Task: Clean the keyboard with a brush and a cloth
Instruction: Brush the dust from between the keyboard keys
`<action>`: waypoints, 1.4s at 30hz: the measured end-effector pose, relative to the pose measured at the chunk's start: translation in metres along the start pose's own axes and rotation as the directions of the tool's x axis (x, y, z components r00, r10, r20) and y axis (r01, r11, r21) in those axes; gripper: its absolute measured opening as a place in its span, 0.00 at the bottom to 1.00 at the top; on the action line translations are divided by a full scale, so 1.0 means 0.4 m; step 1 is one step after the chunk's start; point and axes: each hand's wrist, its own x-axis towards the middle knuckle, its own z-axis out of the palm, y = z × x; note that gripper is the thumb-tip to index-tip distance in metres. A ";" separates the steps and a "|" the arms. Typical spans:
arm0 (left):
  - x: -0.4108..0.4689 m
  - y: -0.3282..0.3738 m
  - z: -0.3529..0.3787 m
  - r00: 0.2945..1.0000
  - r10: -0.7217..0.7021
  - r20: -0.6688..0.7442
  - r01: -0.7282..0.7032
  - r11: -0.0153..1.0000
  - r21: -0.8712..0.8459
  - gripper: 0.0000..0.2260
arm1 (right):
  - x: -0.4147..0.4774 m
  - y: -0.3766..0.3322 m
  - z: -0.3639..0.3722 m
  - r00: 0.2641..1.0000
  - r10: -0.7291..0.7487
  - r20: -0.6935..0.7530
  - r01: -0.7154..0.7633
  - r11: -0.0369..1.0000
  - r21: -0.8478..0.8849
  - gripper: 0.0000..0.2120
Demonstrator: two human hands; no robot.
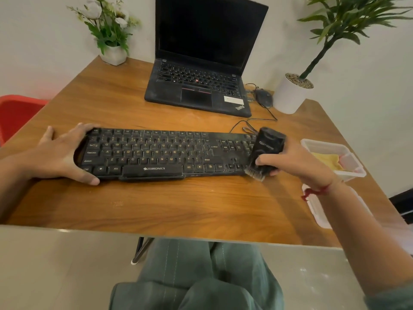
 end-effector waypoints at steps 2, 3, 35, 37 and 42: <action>-0.005 0.010 -0.008 0.999 -0.016 0.034 0.017 1.000 -0.001 0.53 | -0.013 0.011 -0.032 0.992 -0.123 0.003 0.123 0.988 -0.099 0.15; -0.010 0.016 -0.012 0.999 -0.022 0.045 0.022 1.000 -0.005 0.53 | -0.018 0.017 -0.045 0.986 -0.164 0.041 0.169 0.975 -0.145 0.17; -0.028 0.023 -0.021 0.993 0.019 0.120 -0.014 0.999 -0.037 0.62 | -0.003 -0.047 0.126 0.750 -0.593 0.293 0.661 0.677 -0.322 0.20; -0.029 0.026 -0.022 0.993 0.012 0.119 -0.008 0.999 -0.038 0.62 | -0.010 -0.069 0.166 0.738 -0.611 0.285 0.674 0.683 -0.281 0.19; -0.032 0.029 -0.024 0.994 0.017 0.112 -0.013 0.999 -0.031 0.63 | -0.009 -0.135 0.267 0.687 -0.667 0.289 0.724 0.663 -0.191 0.18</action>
